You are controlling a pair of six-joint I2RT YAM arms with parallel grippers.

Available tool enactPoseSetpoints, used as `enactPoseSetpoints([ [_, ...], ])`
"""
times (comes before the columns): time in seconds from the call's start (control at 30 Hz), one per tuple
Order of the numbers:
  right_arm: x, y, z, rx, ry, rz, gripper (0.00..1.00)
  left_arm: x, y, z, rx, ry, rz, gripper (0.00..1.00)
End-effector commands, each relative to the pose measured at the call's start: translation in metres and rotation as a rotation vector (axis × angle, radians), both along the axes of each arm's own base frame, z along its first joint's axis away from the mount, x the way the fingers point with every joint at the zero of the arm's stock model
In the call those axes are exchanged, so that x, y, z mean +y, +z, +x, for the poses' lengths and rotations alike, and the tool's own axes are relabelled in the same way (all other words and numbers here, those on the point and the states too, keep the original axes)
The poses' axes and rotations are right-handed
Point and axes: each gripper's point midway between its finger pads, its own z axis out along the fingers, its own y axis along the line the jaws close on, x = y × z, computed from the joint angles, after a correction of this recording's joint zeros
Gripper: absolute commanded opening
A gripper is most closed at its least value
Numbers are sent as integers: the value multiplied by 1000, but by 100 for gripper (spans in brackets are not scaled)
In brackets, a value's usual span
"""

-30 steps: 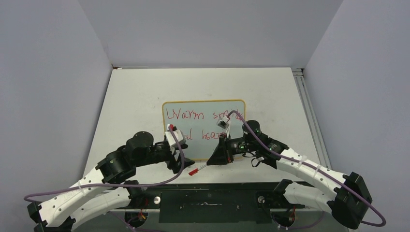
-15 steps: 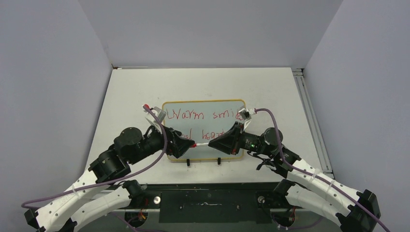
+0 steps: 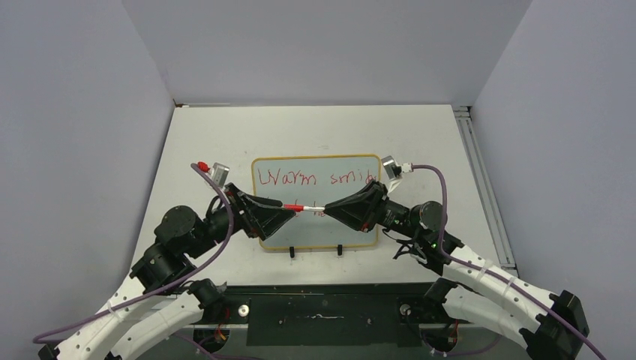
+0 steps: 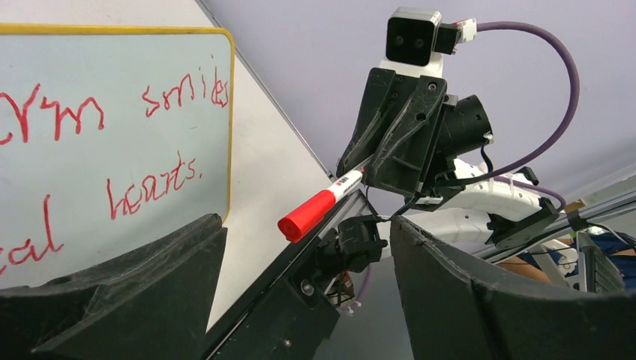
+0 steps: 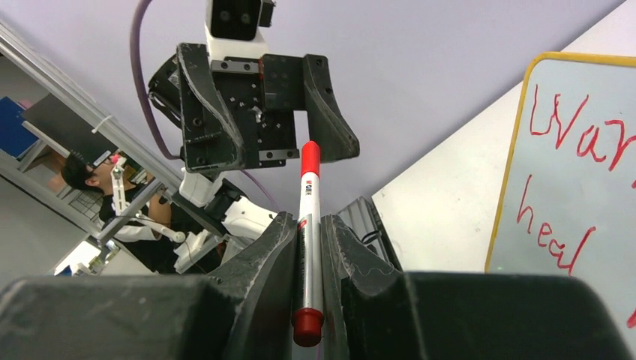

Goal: Write a sentence on the whiteboard
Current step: Close the whiteboard marker at the center of the board.

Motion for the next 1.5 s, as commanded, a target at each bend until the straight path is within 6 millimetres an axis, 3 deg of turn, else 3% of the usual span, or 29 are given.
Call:
enactPoseSetpoints([
  [0.0,-3,26,-6,-57,20,103,5,-6,20,-7,-26,-55,-87,77],
  [0.17,-2,27,-7,-57,31,105,5,-6,26,-9,-30,-65,-112,71],
  [0.53,0,28,-13,-61,72,114,5,-9,36,-11,-28,-90,-178,38],
  [0.8,0,29,-14,-60,73,116,5,-10,42,-12,-36,-98,-207,23],
  [1.0,-1,31,-14,-56,76,124,5,-14,41,-14,-37,-127,-210,2],
  [1.47,11,38,-13,-62,91,183,5,-21,37,-21,-37,-189,-214,0],
])
